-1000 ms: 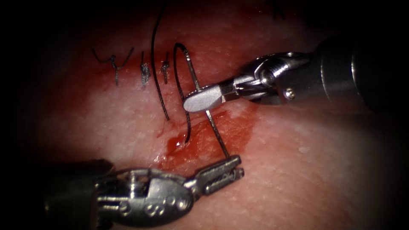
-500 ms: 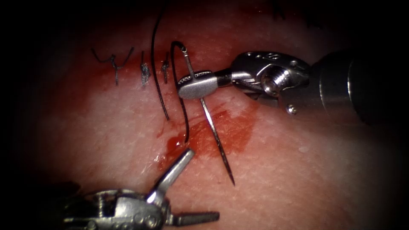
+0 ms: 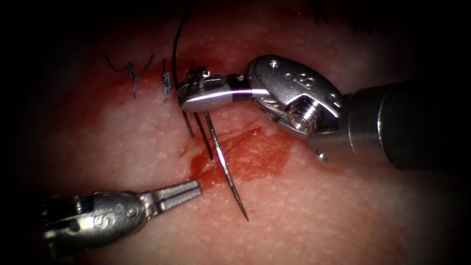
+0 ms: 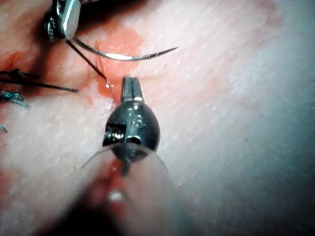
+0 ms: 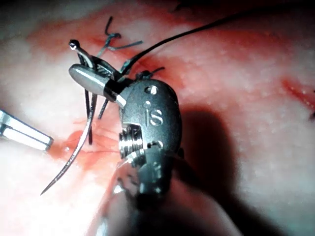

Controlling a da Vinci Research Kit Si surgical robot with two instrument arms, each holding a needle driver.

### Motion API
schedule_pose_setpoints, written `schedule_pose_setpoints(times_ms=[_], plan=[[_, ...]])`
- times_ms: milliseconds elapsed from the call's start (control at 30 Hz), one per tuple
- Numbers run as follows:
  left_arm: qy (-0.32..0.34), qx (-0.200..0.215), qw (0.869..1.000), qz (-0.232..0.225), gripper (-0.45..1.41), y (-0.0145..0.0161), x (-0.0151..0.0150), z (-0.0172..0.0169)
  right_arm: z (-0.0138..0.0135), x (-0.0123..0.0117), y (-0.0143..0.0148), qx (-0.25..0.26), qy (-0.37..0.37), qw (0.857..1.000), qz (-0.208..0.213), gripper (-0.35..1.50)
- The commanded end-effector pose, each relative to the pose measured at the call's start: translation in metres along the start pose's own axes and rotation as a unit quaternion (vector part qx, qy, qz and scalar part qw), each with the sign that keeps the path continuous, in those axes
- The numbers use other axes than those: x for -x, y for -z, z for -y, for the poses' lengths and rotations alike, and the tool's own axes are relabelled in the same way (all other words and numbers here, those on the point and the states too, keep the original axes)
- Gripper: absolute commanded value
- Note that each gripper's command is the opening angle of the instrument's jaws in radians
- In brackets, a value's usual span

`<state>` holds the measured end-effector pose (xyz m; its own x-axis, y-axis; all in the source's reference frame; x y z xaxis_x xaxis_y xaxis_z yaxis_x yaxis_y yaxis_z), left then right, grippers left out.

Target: Wound Closure

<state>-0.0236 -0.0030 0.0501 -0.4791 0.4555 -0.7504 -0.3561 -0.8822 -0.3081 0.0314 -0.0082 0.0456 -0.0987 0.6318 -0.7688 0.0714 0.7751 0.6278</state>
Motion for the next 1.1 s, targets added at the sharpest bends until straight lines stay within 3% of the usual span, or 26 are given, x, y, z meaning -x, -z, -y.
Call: schedule_pose_setpoints(times_ms=[33,233,533,733,867,933,1100], plan=[[0.005,0.000,1.000,0.006,-0.45,-0.0013,0.0007,-0.0005,-0.0003,0.0006,-0.0006,-0.001,0.014,1.000,-0.003,-0.35],[0.014,-0.003,0.999,0.040,-0.45,-0.0040,0.0016,-0.0004,-0.0003,-0.0002,-0.0002,-0.003,0.086,0.996,-0.013,-0.35],[0.022,-0.014,0.997,0.068,-0.45,-0.0042,0.0019,0.0008,-0.0001,-0.0012,-0.0004,-0.003,0.161,0.986,-0.039,-0.35],[0.024,-0.024,0.996,0.087,-0.45,-0.0045,0.0022,0.0015,-0.0003,-0.0023,-0.0008,0.002,0.176,0.984,-0.029,-0.35],[0.026,-0.022,0.993,0.117,-0.45,-0.0048,0.0028,0.0015,-0.0001,-0.0023,-0.0011,-0.002,0.189,0.982,-0.020,-0.35],[0.024,-0.022,0.990,0.136,-0.35,-0.0050,0.0033,0.0016,0.0000,-0.0022,-0.0013,-0.004,0.198,0.980,-0.014,-0.35],[0.022,-0.041,0.982,0.185,-0.43,-0.0050,0.0041,0.0022,-0.0001,-0.0019,-0.0016,-0.001,0.221,0.975,-0.003,-0.35]])
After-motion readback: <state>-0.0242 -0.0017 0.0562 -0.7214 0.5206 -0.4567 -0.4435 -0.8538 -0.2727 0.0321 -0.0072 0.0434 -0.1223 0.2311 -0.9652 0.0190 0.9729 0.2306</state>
